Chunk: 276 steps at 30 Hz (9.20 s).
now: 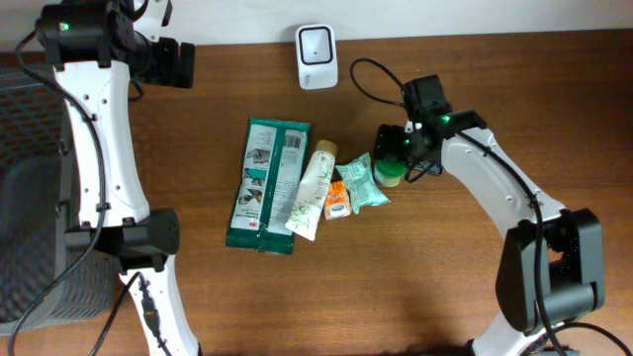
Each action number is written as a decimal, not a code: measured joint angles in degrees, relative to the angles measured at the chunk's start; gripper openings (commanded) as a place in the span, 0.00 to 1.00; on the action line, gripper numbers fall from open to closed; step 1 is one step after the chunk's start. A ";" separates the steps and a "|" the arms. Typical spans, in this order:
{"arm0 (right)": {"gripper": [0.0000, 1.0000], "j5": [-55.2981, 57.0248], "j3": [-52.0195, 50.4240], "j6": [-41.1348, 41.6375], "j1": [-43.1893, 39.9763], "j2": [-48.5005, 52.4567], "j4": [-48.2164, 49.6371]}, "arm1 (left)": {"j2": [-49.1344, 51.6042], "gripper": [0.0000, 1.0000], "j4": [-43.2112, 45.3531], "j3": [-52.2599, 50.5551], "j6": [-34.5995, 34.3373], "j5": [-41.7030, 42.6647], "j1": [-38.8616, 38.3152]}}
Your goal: Scan the item barcode
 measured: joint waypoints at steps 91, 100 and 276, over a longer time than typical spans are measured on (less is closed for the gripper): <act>0.97 -0.35 18.08 -1.22 -5.66 11.26 -23.19 | 0.00 0.99 0.00 0.00 0.00 0.00 0.00; 0.62 0.39 18.08 -0.79 -5.66 12.50 -24.30 | 0.00 0.99 0.00 0.00 0.00 0.00 0.00; 0.59 -5.09 29.81 -54.18 -5.18 21.18 -25.27 | 0.00 0.99 0.00 0.00 0.00 0.02 0.04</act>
